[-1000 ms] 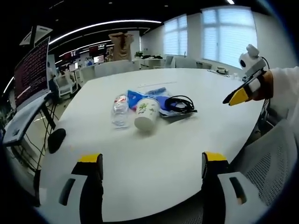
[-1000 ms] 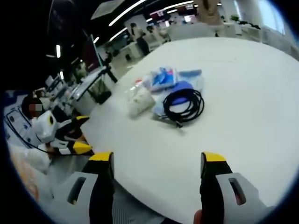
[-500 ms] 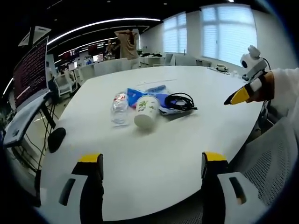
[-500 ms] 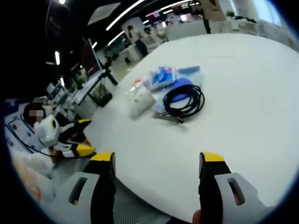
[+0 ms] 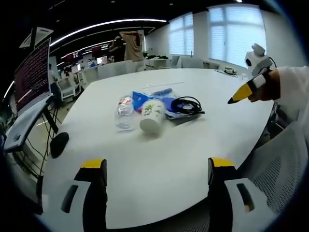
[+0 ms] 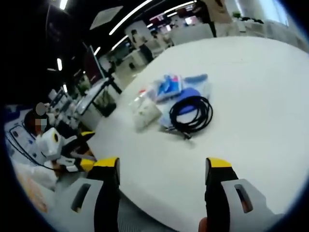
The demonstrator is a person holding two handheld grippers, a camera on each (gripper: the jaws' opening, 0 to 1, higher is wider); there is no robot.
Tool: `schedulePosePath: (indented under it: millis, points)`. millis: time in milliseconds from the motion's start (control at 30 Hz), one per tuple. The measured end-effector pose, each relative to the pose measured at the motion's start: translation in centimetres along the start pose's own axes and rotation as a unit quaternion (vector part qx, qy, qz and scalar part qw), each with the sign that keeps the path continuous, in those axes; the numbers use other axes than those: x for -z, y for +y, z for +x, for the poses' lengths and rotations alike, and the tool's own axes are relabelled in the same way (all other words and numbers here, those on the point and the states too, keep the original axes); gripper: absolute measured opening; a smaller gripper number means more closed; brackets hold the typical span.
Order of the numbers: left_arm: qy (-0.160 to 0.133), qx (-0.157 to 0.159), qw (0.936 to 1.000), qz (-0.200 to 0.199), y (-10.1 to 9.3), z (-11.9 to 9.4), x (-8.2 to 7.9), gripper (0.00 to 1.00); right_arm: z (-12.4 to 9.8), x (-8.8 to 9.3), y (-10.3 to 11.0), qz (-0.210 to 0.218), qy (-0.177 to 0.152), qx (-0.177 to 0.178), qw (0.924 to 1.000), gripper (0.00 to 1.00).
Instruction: Arrange the tabletop items into an orderly group along one side of the table until the central work area is clear of visible clutter.
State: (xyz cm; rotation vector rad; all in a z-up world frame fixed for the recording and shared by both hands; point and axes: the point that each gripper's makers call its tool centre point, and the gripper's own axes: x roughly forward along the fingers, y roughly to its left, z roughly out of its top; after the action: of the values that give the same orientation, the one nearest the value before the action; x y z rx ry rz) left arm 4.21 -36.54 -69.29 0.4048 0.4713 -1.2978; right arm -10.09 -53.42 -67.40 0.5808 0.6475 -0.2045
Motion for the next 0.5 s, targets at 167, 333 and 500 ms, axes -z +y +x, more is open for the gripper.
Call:
schedulePosePath:
  millis: [167,333,500]
  points:
    - [0.007,0.002,1.0,0.002,-0.1,0.1,0.2,0.88,0.6,-2.5,0.2,-0.013,-0.011,-0.01,0.9998,0.7]
    - [0.008,0.006,0.9999,0.002,-0.2,0.1,0.3,0.88,1.0,-4.9,0.2,-0.021,-0.025,-0.015,0.9993,0.69]
    - [0.01,0.015,0.9998,0.004,-0.6,0.1,0.3,0.87,1.3,-7.4,0.1,-0.011,-0.045,-0.023,0.9987,0.66]
